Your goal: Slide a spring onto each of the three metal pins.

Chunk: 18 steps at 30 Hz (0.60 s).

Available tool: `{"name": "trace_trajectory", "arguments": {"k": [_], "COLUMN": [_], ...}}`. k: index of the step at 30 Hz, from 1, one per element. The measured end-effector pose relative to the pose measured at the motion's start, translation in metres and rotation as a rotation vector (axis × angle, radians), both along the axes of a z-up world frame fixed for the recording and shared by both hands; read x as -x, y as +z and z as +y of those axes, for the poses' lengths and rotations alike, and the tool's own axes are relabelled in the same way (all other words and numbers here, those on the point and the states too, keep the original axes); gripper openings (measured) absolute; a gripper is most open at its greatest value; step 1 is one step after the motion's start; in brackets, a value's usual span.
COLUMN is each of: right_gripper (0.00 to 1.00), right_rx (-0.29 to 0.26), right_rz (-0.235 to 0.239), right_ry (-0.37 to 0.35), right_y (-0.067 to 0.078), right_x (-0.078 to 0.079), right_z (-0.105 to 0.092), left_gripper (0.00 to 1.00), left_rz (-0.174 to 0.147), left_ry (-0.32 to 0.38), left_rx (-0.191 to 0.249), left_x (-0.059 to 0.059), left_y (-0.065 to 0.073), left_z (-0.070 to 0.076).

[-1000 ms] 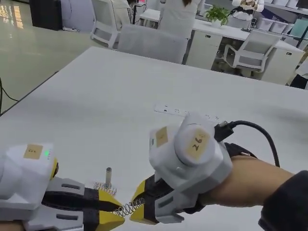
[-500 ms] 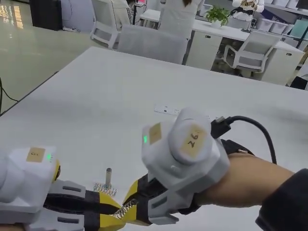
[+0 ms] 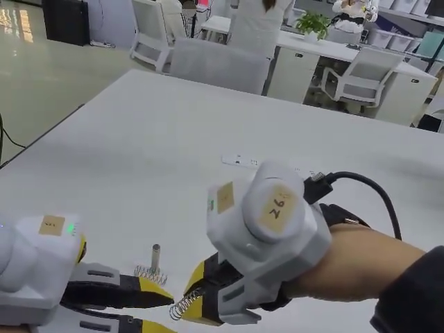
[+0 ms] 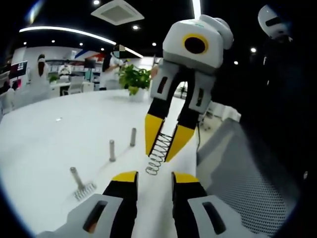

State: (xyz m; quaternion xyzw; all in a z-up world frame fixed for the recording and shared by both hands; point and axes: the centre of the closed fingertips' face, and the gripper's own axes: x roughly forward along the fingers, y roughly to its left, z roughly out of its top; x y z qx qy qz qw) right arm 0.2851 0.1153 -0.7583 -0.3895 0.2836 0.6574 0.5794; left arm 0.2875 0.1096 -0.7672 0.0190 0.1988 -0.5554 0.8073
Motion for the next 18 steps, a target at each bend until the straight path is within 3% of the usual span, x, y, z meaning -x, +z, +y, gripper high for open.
{"name": "trace_trajectory", "arguments": {"k": [18], "right_gripper": [0.08], "right_rx": [0.036], "right_rz": [-0.015], "right_ry": [-0.039], "right_y": [-0.004], "right_x": [-0.010], "right_z": [-0.018], "left_gripper": [0.42], "left_rz": [-0.002], "left_ry": [0.125], "left_rx": [0.005], "left_x": [-0.003], "left_y": [0.004], "left_z": [0.024]}}
